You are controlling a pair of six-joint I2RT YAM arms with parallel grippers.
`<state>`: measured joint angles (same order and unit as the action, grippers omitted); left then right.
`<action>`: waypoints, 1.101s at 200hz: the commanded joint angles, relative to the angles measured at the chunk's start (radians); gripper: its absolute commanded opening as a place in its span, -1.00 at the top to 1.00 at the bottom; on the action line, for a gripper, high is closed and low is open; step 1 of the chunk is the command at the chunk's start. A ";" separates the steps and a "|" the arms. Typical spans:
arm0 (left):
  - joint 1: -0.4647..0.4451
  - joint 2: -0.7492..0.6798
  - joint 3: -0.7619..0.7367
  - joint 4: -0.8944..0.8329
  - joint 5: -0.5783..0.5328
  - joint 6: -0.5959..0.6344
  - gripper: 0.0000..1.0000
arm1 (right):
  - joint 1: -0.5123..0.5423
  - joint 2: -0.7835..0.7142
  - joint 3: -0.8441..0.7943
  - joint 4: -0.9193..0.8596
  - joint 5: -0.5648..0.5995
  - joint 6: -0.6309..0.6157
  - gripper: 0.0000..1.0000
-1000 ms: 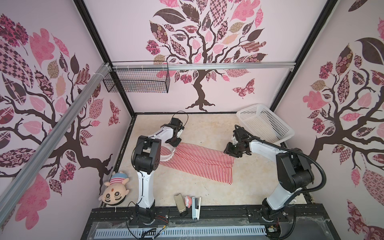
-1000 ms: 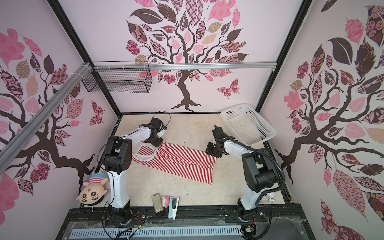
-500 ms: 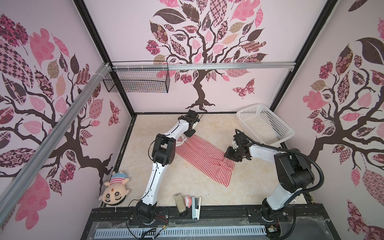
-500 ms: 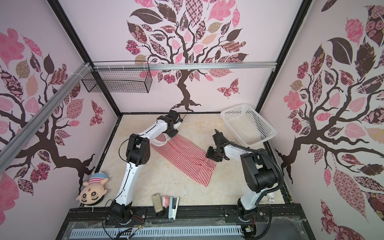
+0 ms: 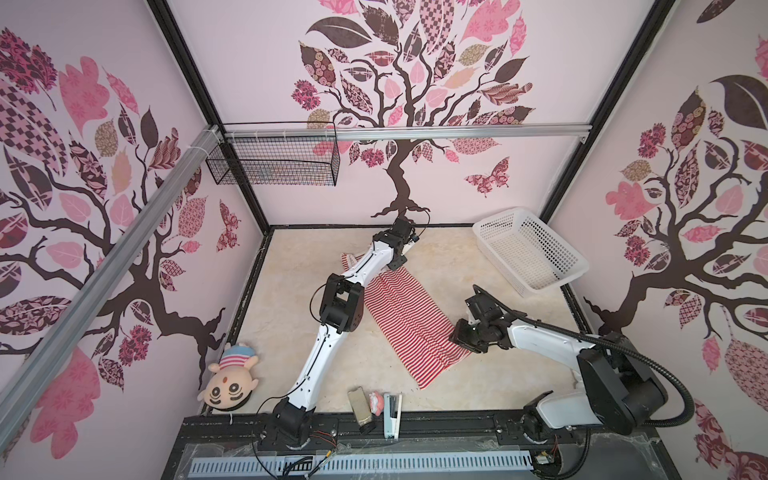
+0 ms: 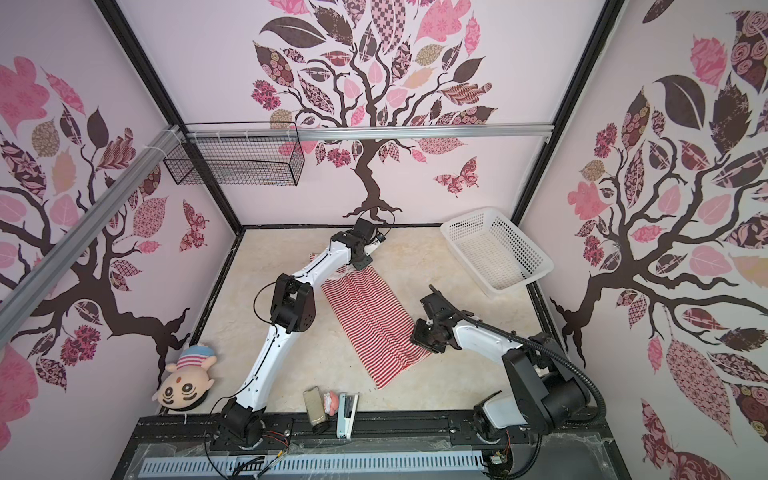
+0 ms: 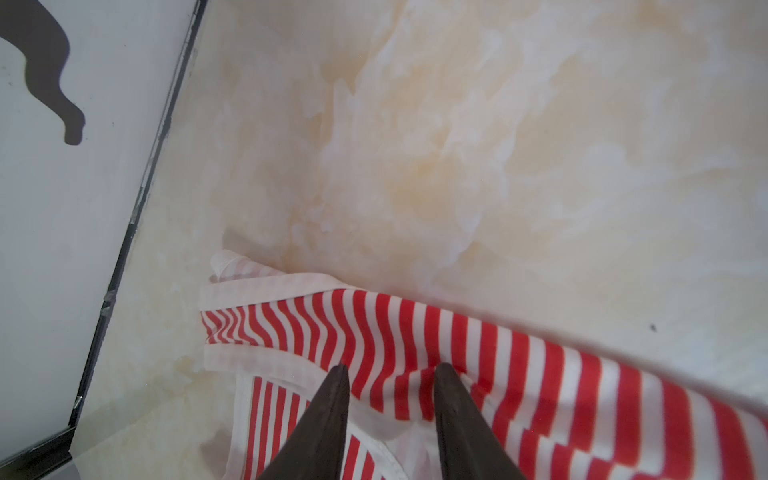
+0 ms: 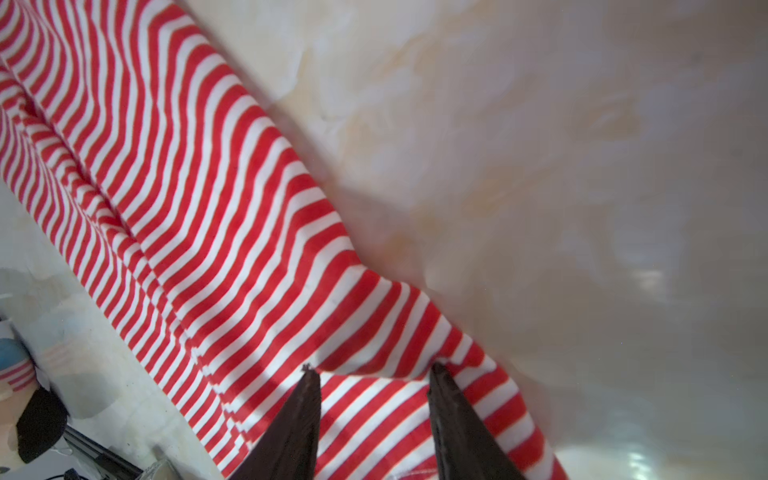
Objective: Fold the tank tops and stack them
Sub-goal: 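Rotate the striped top lengthwise with the left gripper while the right releases and withdraws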
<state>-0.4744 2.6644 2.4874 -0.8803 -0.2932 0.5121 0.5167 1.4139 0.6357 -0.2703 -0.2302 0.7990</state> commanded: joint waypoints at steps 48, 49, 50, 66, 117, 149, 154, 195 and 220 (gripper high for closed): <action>0.000 -0.046 0.030 0.093 0.014 0.014 0.23 | 0.212 -0.012 0.039 -0.034 0.079 0.180 -0.01; 0.000 -0.049 0.030 0.093 0.013 0.013 0.23 | 0.213 -0.014 0.041 -0.039 0.082 0.180 -0.01; 0.000 -0.051 0.029 0.092 0.013 0.013 0.23 | 0.212 -0.017 0.043 -0.043 0.085 0.179 -0.01; 0.005 -0.119 0.007 0.084 0.016 -0.007 0.23 | 0.212 -0.075 0.075 -0.109 0.125 0.169 -0.05; 0.020 -0.463 -0.313 0.017 0.128 -0.072 0.23 | 0.212 -0.116 0.138 -0.126 0.119 0.048 -0.07; 0.024 -0.655 -0.703 0.030 0.184 -0.102 0.24 | 0.210 -0.009 0.197 -0.134 0.115 -0.060 0.06; 0.030 -0.683 -0.771 0.061 0.185 -0.107 0.25 | 0.212 0.002 0.199 -0.132 0.120 -0.067 0.08; 0.099 -0.753 -1.041 0.186 0.225 -0.220 0.27 | 0.209 0.063 0.201 -0.090 0.093 -0.124 0.20; 0.113 -0.736 -1.064 0.212 0.233 -0.252 0.30 | 0.209 0.067 0.177 -0.074 0.089 -0.109 0.21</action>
<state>-0.3717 1.9373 1.4330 -0.7467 -0.0982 0.3275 0.7258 1.4696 0.8116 -0.3588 -0.1287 0.7101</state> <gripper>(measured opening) 0.354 0.395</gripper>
